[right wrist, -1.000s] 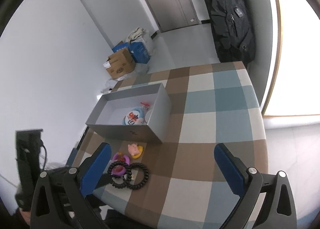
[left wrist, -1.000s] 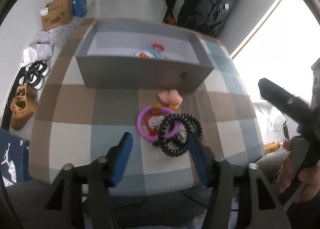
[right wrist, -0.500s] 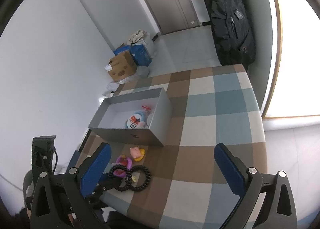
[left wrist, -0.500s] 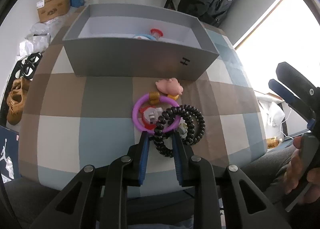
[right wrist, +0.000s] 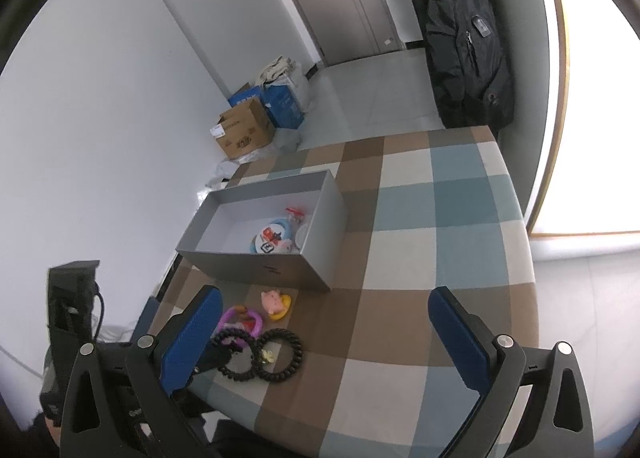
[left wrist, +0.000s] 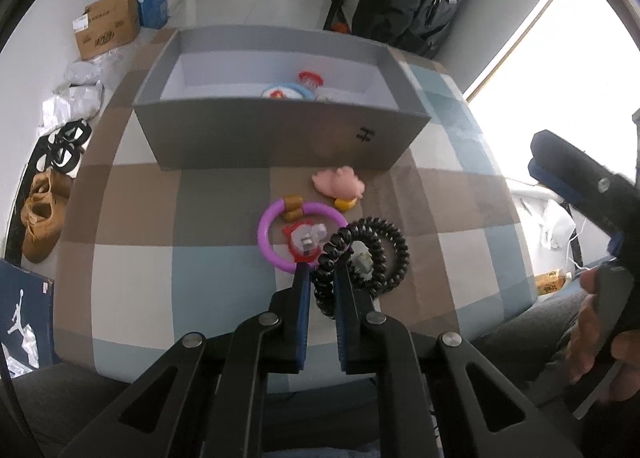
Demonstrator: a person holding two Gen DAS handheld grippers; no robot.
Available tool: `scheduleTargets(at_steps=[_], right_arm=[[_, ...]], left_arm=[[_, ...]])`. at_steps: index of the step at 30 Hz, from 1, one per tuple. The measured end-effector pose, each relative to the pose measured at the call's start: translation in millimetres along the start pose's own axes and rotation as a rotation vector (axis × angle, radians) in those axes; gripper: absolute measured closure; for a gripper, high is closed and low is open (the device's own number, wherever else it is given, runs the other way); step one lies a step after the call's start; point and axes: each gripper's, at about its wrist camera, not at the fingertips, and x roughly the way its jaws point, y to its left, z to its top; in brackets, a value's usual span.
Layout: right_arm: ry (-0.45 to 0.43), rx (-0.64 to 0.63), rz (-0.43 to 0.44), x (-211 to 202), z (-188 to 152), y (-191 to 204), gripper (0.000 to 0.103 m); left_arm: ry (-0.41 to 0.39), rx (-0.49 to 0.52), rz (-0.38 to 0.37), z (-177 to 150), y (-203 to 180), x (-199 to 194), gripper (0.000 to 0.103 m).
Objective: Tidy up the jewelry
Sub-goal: 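Lower the left gripper onto the black beaded bracelet and close it, then lift the black beaded bracelet with the left gripper toward the box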
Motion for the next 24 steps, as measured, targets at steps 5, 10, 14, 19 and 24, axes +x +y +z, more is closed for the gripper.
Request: scheduleTargets(at_steps=[5, 10, 14, 19, 24], right_arm=[[0.008, -0.008, -0.004, 3, -1, 2, 0.0], [0.016, -0.002, -0.003, 6, -2, 1, 0.0], [0.026, -0.013, -0.001, 9, -2, 5, 0.0], [0.033, -0.026, -0.001, 11, -3, 7, 0.0], [0.037, -0.023, 0.004, 12, -3, 7, 0.0]], left_arm=[[-0.019, -0.017, -0.025, 4, 4, -4, 0.096], [-0.045, -0.062, -0.044, 15, 13, 0, 0.096], [-0.069, -0.08, -0.056, 24, 17, 7, 0.096], [-0.052, -0.081, -0.047, 19, 17, 4, 0.095], [-0.037, -0.046, 0.009, 13, 13, 4, 0.095]])
